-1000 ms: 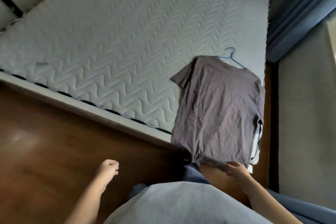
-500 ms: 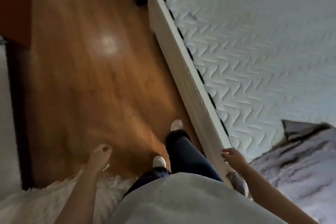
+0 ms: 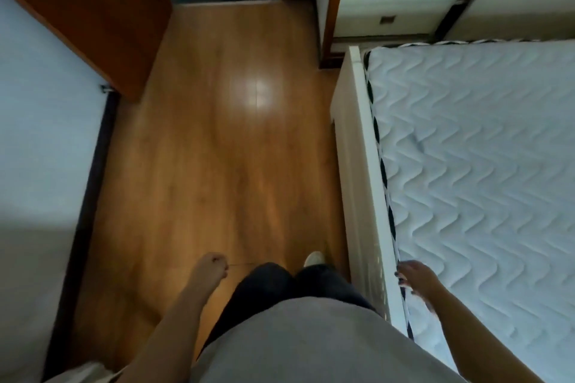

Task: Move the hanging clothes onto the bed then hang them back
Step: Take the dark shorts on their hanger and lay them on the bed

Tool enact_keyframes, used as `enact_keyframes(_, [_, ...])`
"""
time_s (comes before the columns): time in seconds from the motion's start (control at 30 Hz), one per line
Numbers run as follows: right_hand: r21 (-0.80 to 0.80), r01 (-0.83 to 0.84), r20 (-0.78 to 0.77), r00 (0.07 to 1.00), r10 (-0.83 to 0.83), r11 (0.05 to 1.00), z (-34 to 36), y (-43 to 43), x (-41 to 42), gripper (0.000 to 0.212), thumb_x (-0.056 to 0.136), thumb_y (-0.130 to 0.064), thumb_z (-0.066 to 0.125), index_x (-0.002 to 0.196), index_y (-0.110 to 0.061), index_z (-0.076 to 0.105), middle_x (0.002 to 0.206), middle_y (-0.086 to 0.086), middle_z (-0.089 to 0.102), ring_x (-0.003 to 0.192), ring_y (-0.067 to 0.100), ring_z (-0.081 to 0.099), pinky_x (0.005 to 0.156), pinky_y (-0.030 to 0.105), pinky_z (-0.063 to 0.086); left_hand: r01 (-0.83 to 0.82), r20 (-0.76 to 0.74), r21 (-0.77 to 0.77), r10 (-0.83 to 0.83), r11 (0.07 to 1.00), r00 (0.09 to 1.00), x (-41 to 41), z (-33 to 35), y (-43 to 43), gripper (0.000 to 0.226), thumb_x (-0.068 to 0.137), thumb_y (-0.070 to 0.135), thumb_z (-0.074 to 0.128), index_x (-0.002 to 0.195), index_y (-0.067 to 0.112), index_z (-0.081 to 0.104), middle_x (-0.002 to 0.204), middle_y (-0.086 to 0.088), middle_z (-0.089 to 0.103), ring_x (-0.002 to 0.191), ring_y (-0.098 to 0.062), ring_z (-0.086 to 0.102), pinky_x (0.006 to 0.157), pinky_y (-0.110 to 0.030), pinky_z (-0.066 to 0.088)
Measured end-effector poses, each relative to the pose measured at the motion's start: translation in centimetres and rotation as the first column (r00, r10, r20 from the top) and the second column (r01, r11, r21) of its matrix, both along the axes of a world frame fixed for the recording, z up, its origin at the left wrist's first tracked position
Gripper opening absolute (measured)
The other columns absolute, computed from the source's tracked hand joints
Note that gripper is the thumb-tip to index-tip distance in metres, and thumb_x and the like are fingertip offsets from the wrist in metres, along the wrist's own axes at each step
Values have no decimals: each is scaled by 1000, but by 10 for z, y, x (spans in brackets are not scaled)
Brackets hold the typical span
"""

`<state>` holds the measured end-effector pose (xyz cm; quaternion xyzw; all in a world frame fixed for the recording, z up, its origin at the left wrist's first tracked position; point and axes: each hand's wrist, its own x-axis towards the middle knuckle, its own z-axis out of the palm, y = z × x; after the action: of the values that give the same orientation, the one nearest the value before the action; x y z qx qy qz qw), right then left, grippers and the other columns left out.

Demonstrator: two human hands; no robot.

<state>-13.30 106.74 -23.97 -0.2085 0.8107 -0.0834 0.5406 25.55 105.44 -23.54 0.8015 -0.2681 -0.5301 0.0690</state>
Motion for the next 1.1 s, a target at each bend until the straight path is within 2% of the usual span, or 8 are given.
enact_keyframes(0.13, [2,-33,3,999,33,999,10,-103,-5,21,93,-6,46,106,7,54,91,16,56,72,23,51,54,23,34,75,26,-8,-74,997,997,-6,8,-83,19,93,24,42,99,13,56,94,-7,63,90,-25,61,74,-33,45])
enact_keyframes(0.33, [40,0,17,1000,-1,999,1,-238,10,24,93,-5,44,112,6,54,110,23,58,91,24,51,64,29,42,-196,-42,14,197,980,980,24,-2,-200,18,97,19,40,102,5,51,101,-13,59,87,-25,57,69,-33,39])
enact_keyframes(0.43, [71,46,-5,999,-46,996,-3,-300,26,23,94,-4,43,110,8,53,111,24,58,95,32,54,90,46,44,-347,-96,59,351,936,931,46,-9,-284,16,95,15,42,96,4,53,90,-10,60,80,-22,56,79,-36,35])
enact_keyframes(0.5, [79,103,6,995,-103,992,3,-338,40,20,95,-5,42,107,7,53,106,22,58,93,33,55,76,40,44,-378,-110,56,382,924,918,58,-7,-346,17,94,14,43,101,2,53,85,-8,59,84,-24,57,80,-36,35])
enact_keyframes(0.67, [-38,55,8,998,-55,998,23,-491,71,9,92,-5,44,89,-3,52,87,14,56,72,22,50,54,23,33,-182,-78,-77,176,980,981,69,14,-539,28,95,16,43,114,-3,52,83,-7,58,72,-18,55,63,-30,34])
enact_keyframes(0.83, [-253,-33,9,999,36,967,43,-636,69,15,93,-8,41,95,-9,56,89,7,59,88,24,56,67,25,41,-27,-77,-153,15,988,997,23,39,-695,30,97,15,39,117,-4,50,105,-17,56,87,-27,57,77,-36,35])
enact_keyframes(0.97, [-269,88,8,996,-89,959,29,-697,27,17,89,-5,46,80,-12,60,88,10,62,87,29,60,72,33,44,175,-108,-231,-204,957,973,-58,51,-786,19,94,14,43,85,8,58,94,-14,62,97,-32,61,76,-33,42])
enact_keyframes(1.1, [-154,375,78,927,-367,914,30,-714,-33,14,94,-12,44,98,-4,56,95,15,57,78,24,53,62,26,34,363,-157,-317,-425,877,891,-148,83,-841,22,96,21,41,104,8,57,93,-2,62,87,-15,60,62,-18,38])
